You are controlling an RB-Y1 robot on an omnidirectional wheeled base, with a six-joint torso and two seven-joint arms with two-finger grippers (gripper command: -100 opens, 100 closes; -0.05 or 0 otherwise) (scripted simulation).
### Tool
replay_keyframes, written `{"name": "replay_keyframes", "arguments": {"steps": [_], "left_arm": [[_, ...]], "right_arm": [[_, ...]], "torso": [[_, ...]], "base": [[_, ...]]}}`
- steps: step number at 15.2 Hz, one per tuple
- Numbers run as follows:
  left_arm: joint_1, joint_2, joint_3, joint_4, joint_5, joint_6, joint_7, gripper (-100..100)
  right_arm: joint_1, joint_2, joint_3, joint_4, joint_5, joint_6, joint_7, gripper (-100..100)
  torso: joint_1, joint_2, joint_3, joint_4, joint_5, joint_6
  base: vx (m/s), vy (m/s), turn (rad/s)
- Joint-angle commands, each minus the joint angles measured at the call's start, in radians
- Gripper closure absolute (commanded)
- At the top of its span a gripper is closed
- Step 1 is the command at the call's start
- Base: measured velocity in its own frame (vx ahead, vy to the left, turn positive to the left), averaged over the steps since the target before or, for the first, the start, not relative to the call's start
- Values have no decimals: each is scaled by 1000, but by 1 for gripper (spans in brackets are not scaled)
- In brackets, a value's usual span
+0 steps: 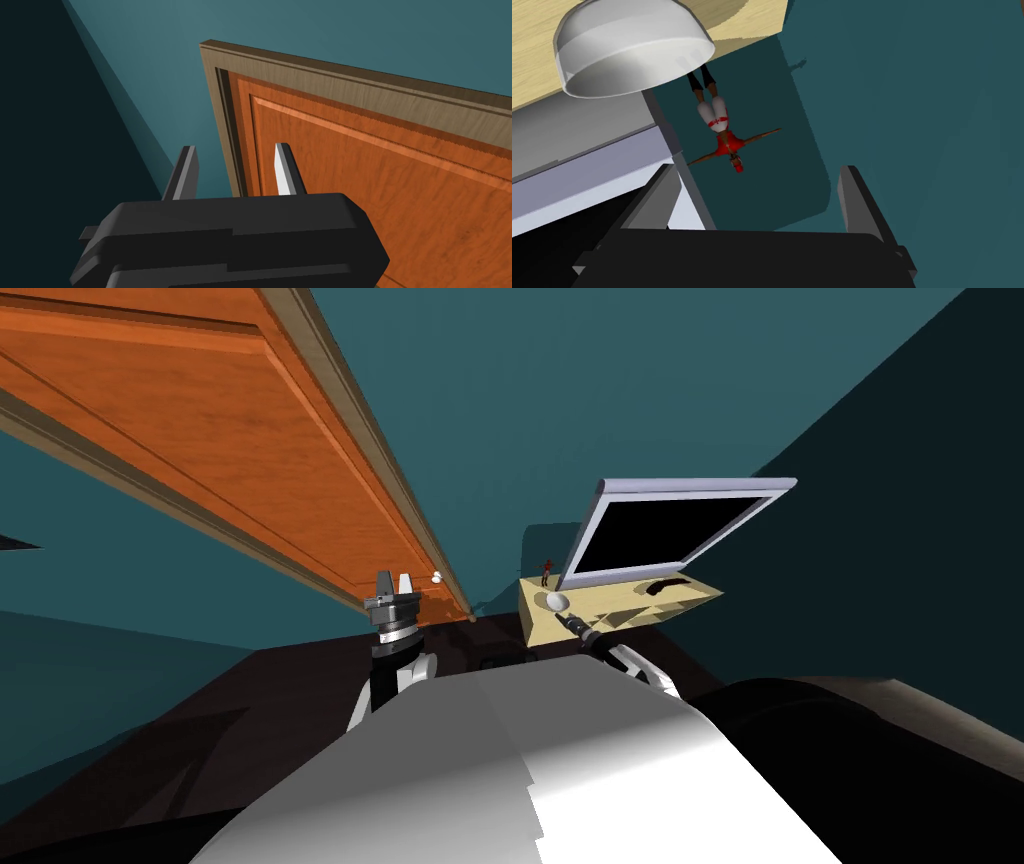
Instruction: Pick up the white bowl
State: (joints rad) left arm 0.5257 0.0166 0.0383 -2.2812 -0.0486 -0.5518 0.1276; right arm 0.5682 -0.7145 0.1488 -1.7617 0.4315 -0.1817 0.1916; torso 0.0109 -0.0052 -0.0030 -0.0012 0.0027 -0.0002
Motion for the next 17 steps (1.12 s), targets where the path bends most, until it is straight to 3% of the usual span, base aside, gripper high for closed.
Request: {"name": "replay_keyframes", "arguments": {"steps": [1,2,5,10,17], "left_arm": [[0,0,0,0,0,0,0,0],[0,0,0,0,0,0,0,0],[0,0,0,0,0,0,0,0],[0,0,0,0,0,0,0,0],[0,0,0,0,0,0,0,0]], "right_arm": [[10,-50,16,46,50,11,9,-100],[10,-65,16,46,51,11,9,-100],[24,-137,45,109,121,31,29,-100],[39,-204,76,170,200,48,49,-100],[68,-315,141,284,338,76,88,-100]], "torso": [[0,0,0,0,0,0],[-1,0,0,0,0,0],[-2,-1,-1,0,-1,0],[-4,3,2,1,-1,0],[-5,-7,-4,-1,-1,0]], "base": [[91,131,110],[83,113,92],[121,124,109],[70,93,46],[205,88,136]]}}
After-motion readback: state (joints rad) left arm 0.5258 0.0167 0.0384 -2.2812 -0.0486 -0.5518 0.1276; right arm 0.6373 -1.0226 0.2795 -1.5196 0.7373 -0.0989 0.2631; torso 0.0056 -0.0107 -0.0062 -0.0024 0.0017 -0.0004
